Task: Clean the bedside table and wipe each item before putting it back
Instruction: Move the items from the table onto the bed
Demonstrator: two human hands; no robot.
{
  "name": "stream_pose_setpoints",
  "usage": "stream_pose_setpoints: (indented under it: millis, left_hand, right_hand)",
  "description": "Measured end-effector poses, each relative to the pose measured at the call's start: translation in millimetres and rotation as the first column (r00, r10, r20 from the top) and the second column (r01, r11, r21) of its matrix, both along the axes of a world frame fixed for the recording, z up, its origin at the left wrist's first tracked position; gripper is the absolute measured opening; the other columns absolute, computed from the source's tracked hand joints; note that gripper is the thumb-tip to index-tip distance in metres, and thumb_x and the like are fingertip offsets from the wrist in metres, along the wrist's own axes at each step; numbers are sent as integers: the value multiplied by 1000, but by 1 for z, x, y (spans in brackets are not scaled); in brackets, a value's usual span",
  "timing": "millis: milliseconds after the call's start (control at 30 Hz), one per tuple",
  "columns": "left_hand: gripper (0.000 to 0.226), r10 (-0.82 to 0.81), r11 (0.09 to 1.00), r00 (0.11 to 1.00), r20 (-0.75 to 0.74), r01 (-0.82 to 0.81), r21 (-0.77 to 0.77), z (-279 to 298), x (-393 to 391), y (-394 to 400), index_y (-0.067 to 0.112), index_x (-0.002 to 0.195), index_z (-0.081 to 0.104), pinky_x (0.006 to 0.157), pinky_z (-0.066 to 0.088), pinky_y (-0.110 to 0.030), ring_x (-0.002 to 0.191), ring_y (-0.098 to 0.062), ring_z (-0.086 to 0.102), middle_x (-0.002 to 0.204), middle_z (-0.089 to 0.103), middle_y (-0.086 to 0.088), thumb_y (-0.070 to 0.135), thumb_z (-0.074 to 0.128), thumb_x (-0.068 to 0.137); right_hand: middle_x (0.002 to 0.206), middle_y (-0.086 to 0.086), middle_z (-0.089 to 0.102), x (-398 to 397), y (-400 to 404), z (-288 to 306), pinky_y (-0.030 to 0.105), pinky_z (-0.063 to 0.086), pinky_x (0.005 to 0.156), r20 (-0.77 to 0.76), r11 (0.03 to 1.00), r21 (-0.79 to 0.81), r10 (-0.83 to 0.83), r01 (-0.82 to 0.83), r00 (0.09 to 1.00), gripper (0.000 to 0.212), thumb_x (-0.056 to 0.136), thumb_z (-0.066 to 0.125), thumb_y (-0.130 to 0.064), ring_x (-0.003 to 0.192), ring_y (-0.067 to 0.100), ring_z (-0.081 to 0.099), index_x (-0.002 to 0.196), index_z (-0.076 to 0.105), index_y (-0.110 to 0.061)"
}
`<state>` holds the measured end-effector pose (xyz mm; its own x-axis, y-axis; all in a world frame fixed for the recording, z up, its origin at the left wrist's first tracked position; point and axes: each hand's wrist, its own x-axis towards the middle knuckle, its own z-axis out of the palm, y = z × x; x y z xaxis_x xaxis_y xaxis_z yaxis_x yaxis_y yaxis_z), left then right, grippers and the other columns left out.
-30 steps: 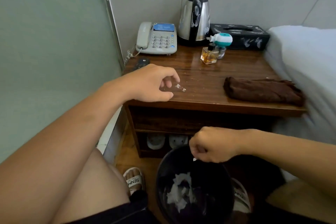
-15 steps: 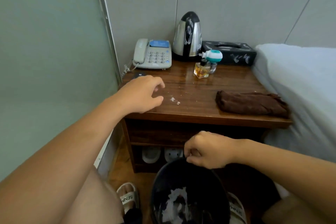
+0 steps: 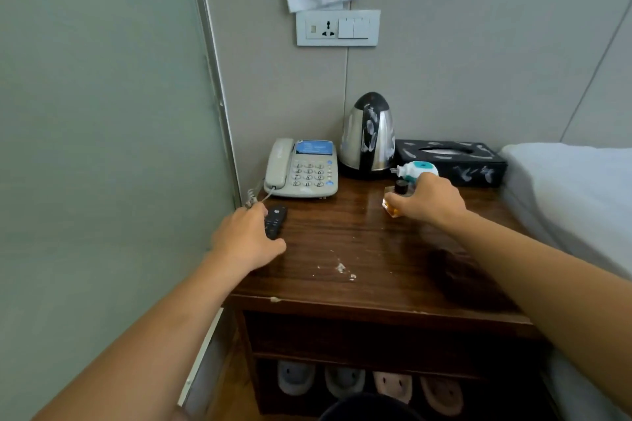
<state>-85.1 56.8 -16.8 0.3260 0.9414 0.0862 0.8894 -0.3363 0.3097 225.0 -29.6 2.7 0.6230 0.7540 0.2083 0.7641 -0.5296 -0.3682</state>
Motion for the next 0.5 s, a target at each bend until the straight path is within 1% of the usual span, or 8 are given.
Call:
stream_pose_setpoints:
  millis: [100, 133, 200, 300, 400, 467, 500]
  left_hand:
    - [63, 55, 998, 998, -8, -55, -5, 0, 4, 8, 26, 132, 52, 91, 56, -43, 114, -30, 63, 127, 65, -4, 45, 75, 77]
    - [61, 66, 998, 998, -16, -66, 2, 0, 5, 11, 27, 131, 52, 90, 56, -43, 112, -31, 64, 126, 66, -5, 45, 75, 77]
    - [61, 84, 996, 996, -29, -84, 4, 1, 7, 14, 26, 128, 52, 89, 56, -42, 111, -31, 64, 124, 67, -5, 47, 76, 76]
    - [67, 91, 996, 996, -25, -92, -10, 3, 10, 14, 26, 131, 51, 87, 55, -40, 112, -30, 63, 125, 66, -5, 47, 80, 75]
    - [68, 78, 997, 996, 30, -79, 24, 13, 16, 8, 28, 132, 53, 86, 54, -38, 109, -31, 65, 122, 68, -5, 44, 83, 73]
    - [66, 40, 997, 994, 104, -47, 63, 24, 23, 0, 29, 130, 54, 84, 55, -39, 101, -30, 66, 113, 71, -3, 41, 81, 71]
    - [65, 14, 997, 990, 143, -25, 77, 31, 29, -6, 30, 128, 53, 81, 56, -40, 97, -29, 66, 107, 72, -1, 42, 80, 70]
  right_hand:
    - [71, 3, 63, 0, 11, -4, 27, 45, 52, 11, 1000, -19, -24, 25, 1000, 53, 82, 70, -65, 65, 19, 61, 77, 60, -13]
    - [70, 3, 63, 1, 14, -5, 28, 45, 53, 14, 999, -18, -36, 36, 999, 52, 82, 71, -64, 66, 20, 61, 76, 59, -14]
    - [72, 3, 63, 2, 18, -7, 30, 49, 57, 12, 998, -26, -54, 54, 998, 49, 81, 72, -62, 70, 23, 63, 76, 58, -14]
    - [73, 3, 63, 3, 20, -7, 30, 48, 60, 10, 998, -49, -48, 48, 999, 48, 79, 73, -60, 72, 24, 64, 76, 58, -14]
    - [72, 2, 65, 5, 15, -5, 30, 51, 58, 4, 1000, -14, 8, -8, 1000, 46, 80, 74, -58, 70, 22, 64, 78, 63, -13]
    - [73, 0, 66, 5, 7, 0, 32, 54, 61, 9, 998, 24, 61, -61, 998, 42, 79, 74, -58, 71, 20, 65, 81, 67, -16]
    - [72, -2, 66, 6, 0, 5, 32, 53, 61, 17, 995, 46, 82, -83, 996, 40, 79, 75, -57, 71, 19, 65, 81, 67, -18]
